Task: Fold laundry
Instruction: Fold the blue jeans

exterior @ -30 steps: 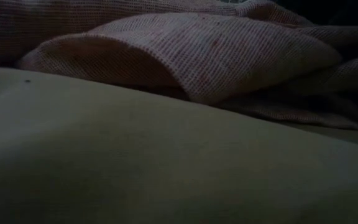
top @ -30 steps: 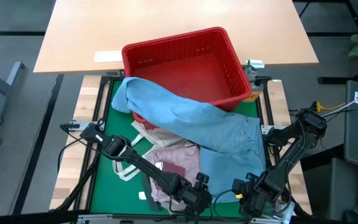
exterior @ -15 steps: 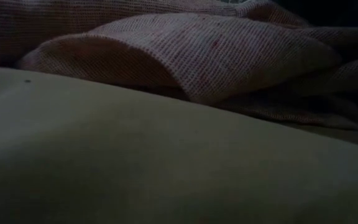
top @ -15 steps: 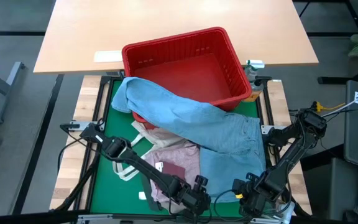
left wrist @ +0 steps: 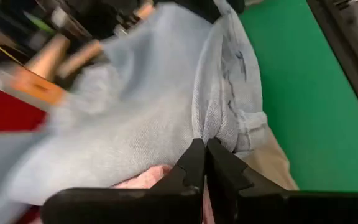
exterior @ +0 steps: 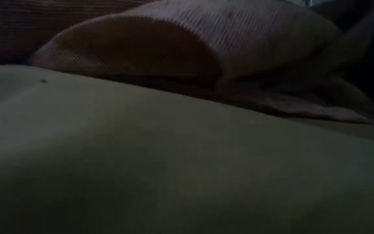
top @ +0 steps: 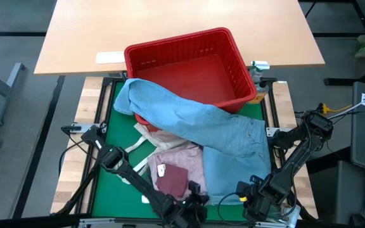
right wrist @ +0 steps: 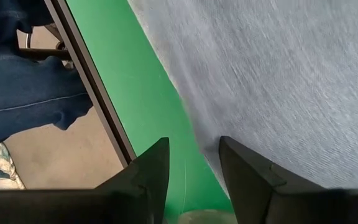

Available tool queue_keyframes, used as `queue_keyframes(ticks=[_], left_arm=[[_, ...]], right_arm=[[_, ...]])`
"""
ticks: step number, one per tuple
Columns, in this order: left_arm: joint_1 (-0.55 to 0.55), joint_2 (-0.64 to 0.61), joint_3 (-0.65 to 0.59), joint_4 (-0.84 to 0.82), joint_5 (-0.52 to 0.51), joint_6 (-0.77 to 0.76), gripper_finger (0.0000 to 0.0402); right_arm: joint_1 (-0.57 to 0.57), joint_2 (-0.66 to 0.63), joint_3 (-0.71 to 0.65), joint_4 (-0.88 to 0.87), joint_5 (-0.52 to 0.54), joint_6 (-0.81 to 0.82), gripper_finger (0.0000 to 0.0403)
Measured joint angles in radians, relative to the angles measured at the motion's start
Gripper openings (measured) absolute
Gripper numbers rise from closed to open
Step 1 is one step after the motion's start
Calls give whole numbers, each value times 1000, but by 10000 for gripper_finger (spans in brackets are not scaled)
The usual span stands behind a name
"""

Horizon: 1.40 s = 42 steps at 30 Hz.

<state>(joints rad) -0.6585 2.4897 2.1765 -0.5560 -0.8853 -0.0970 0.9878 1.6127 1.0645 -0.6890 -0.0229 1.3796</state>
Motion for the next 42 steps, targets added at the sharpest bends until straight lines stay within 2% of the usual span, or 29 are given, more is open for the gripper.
queue_keyframes(ticks=[3, 8, 13, 22, 26, 31, 36, 38, 40, 42], left_arm=[[-28, 0, 0, -16, -67, 36, 2], [-30, 6, -1, -22, -38, 8, 1], [3, 8, -1, -26, 135, -47, 11], [40, 8, -1, 54, 438, -138, 102], [35, 3, 0, 51, 420, -105, 122], [24, -2, 33, 48, 332, 16, 120], [-4, -4, 93, 51, 146, 218, 118], [-3, -6, 105, 52, 93, 240, 118], [13, -8, 105, 55, 95, 208, 118], [34, -8, 103, 54, 157, 156, 118]], right_arm=[[0, 0, 0, 1, 36, -1, 143], [0, 0, 0, 0, 57, 4, 143], [1, 0, 0, -2, 4, 28, 143], [1, -35, 0, -25, 11, 26, 143], [1, -64, 0, -26, 14, 26, 143], [1, -94, 1, -81, 19, 27, 143], [1, -101, 1, -196, 24, 61, 143], [1, -101, 1, -236, 32, 89, 143], [1, -97, 1, -254, 31, 108, 143], [1, -96, 0, -257, 31, 115, 143]])
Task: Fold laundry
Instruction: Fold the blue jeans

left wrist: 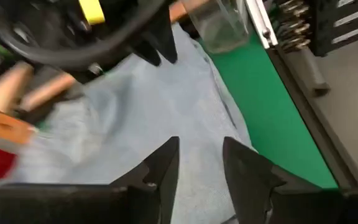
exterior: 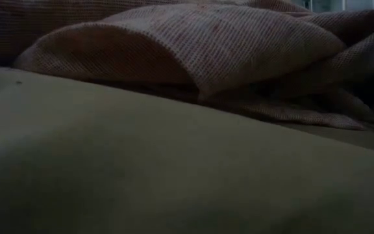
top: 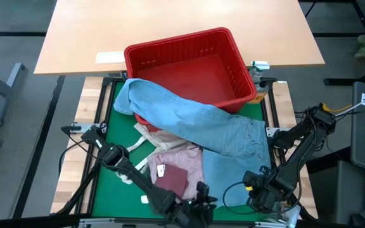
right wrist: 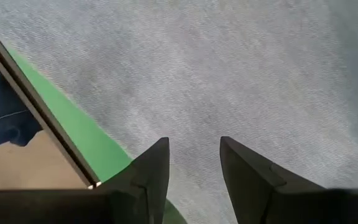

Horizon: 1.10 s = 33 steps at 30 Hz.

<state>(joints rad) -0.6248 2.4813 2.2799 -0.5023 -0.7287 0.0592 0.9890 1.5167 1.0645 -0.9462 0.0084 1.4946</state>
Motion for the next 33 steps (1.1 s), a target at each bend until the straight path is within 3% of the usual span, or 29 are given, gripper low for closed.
queue_keyframes(ticks=[8, 15, 20, 26, 33], left_arm=[[64, 3, -108, -3, 279, -82, 118], [69, 3, -189, 10, 304, -97, 118], [70, 3, -190, 17, 322, -102, 118], [64, 6, -145, -12, 324, -102, 118], [63, 3, 13, -137, 324, -98, 118]], right_arm=[[0, 6, -57, 3, -67, 54, 143], [-1, 6, -154, 11, -271, 154, 143], [-1, 7, -170, 13, -333, 155, 143], [0, 7, -134, 20, -337, 118, 143], [0, 0, -6, -131, -190, 67, 143]])
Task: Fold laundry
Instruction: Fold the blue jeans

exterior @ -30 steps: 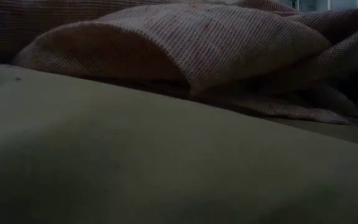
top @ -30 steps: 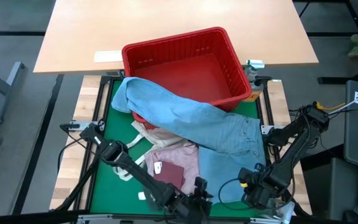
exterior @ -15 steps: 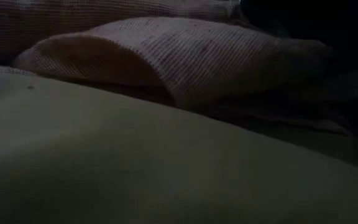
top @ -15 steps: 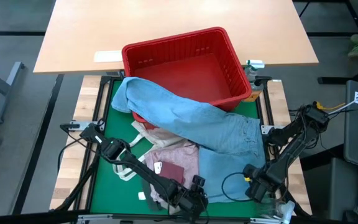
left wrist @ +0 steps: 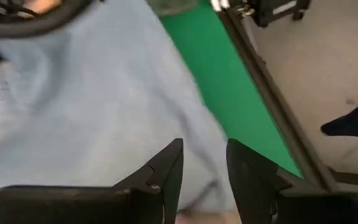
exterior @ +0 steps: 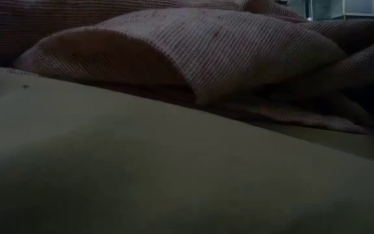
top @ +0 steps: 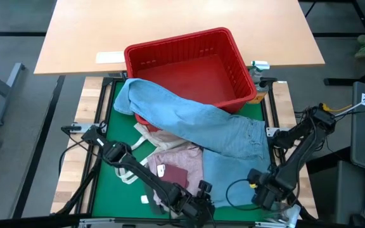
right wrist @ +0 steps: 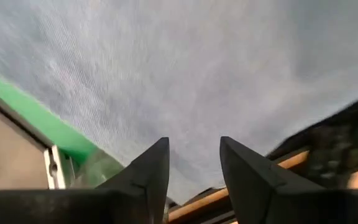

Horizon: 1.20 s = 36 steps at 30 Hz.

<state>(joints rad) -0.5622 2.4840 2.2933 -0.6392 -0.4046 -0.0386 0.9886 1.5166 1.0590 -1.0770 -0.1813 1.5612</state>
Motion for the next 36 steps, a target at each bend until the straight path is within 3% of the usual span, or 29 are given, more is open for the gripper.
queue_keyframes(ticks=[3, 10, 18, 24, 36], left_arm=[[13, -8, 64, -69, -18, 41, 118], [62, -98, 46, -218, -133, 70, 118], [154, -116, 46, -262, -121, 68, 118], [227, -115, 5, -261, -35, 16, 118], [306, -114, -186, -219, -11, -12, 118]], right_arm=[[0, 0, 68, -110, 94, 0, 143], [-11, -1, 146, -339, 341, 64, 143], [-64, -1, 144, -453, 363, 19, 143], [-108, -1, 122, -452, 400, -28, 143], [-134, -1, -147, -289, 287, -50, 143]])
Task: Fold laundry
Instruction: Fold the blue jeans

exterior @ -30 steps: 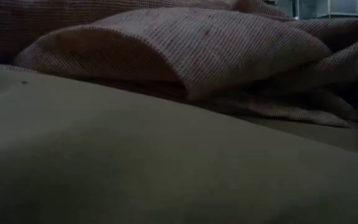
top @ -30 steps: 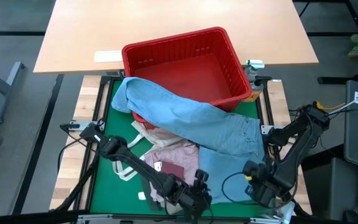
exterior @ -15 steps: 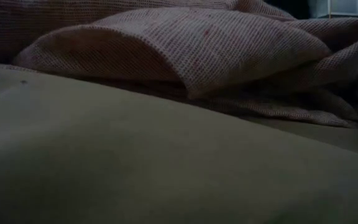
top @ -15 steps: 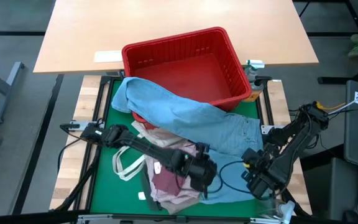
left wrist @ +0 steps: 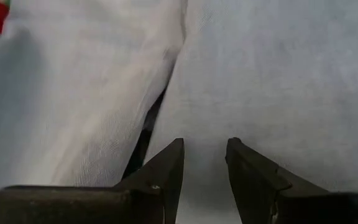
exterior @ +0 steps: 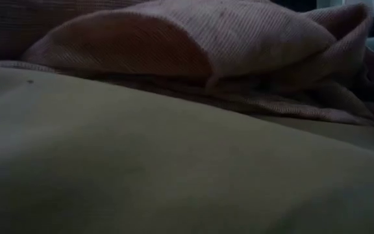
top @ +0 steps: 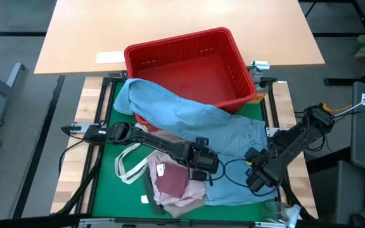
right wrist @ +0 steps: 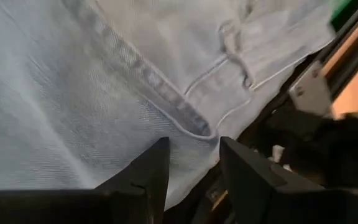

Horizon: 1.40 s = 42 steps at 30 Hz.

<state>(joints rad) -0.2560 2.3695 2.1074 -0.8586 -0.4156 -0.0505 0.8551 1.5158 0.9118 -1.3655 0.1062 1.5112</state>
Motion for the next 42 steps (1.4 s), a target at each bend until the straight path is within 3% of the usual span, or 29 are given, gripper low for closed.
queue_keyframes(ticks=[7, 12, 27, 36, 42], left_arm=[[7, 0, -43, 26, -8, 0, 118], [7, 0, -45, 42, -8, 0, 118], [-32, -26, 0, 21, -8, 10, 117], [-140, -29, 42, 106, 107, -15, 117], [-231, -18, 42, 164, 136, -25, 117]], right_arm=[[0, 0, -145, 158, -137, 3, 143], [0, 0, -163, 166, -164, 10, 143], [3, 0, 91, -208, -159, 6, 143], [8, -2, 241, 67, -128, -1, 143], [78, 12, 236, 342, 25, -46, 143]])
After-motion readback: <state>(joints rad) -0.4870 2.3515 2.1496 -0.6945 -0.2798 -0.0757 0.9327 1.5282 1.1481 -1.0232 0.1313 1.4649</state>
